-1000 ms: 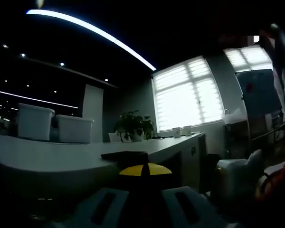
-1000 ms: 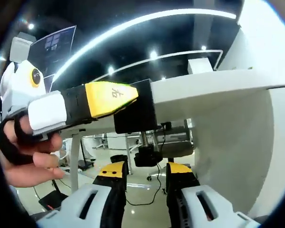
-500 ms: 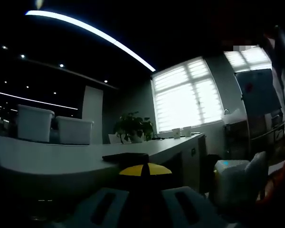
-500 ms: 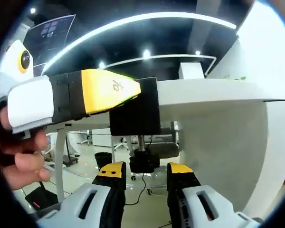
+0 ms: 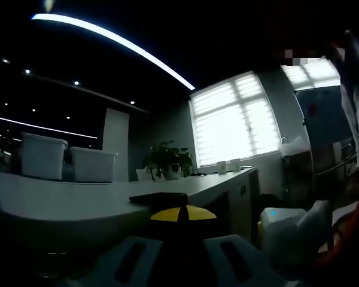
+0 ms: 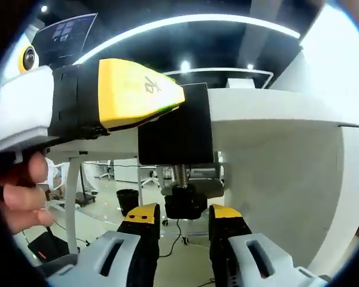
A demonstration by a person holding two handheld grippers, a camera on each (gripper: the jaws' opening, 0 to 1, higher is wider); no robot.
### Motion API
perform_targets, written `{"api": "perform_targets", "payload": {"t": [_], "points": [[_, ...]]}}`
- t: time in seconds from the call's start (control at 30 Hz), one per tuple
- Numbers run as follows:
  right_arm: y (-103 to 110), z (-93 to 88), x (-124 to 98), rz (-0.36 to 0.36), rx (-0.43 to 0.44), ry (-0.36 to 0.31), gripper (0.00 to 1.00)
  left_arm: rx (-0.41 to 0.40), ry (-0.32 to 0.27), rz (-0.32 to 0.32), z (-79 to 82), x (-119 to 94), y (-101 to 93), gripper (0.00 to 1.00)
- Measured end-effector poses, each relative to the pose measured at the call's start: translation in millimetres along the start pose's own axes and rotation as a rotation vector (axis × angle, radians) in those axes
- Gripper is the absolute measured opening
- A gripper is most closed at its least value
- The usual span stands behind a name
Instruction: Clamp the fixed fixture on the desktop, loosen the retaining clip, secure it to the edge of the desk, and tighten the retaining clip.
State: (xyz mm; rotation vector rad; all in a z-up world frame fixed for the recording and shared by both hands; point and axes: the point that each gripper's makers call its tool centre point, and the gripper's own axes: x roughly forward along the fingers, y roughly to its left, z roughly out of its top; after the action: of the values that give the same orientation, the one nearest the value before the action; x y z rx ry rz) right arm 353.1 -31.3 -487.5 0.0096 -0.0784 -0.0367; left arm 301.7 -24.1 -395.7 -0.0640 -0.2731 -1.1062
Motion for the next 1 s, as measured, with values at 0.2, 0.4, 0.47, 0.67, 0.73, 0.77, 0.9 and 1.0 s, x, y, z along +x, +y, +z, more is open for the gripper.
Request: {"api": "perform_targets", "payload": {"t": [0.2, 0.4, 0.47, 0.67, 0.73, 0.77, 0.9, 1.0], "points": [[-4, 2.9, 2, -0.006, -0.008, -0.01, 0.3, 0.0, 0.001, 0.0, 0.2, 0, -0.1, 0.01], [-5, 3.4, 0, -0.009, -0.004, -0.013, 0.27, 0.002, 0.003, 0.0, 0.3, 0, -0.2, 0.01], [-4, 2.9, -1, 0.003, 0.002, -0.015, 0.27, 0.0, 0.003, 0.0, 0.4, 0, -0.2, 0.01], [2, 3.1, 1, 0.058, 0.029, -0.032, 0.27, -0.003, 0.003, 0.002, 0.6, -1, -0.2, 0.01], [4, 3.6, 3, 0.1, 0.029, -0.037, 0.27, -0.005, 0.002, 0.003, 0.7, -1, -0.3, 0.01], [8, 3.7, 3, 0.149, 0.042, -0.04, 0.27, -0.006, 0.002, 0.003, 0.7, -1, -0.3, 0.01], [8, 4.6, 8, 0.31, 0.039, -0.076, 0.27, -0.002, 0.005, -0.002, 0.7, -1, -0.5, 0.01], [10, 4.1, 10, 0.418, -0.003, -0.094, 0.26, -0.003, 0.005, -0.005, 0.7, 0, -0.5, 0.01]]}}
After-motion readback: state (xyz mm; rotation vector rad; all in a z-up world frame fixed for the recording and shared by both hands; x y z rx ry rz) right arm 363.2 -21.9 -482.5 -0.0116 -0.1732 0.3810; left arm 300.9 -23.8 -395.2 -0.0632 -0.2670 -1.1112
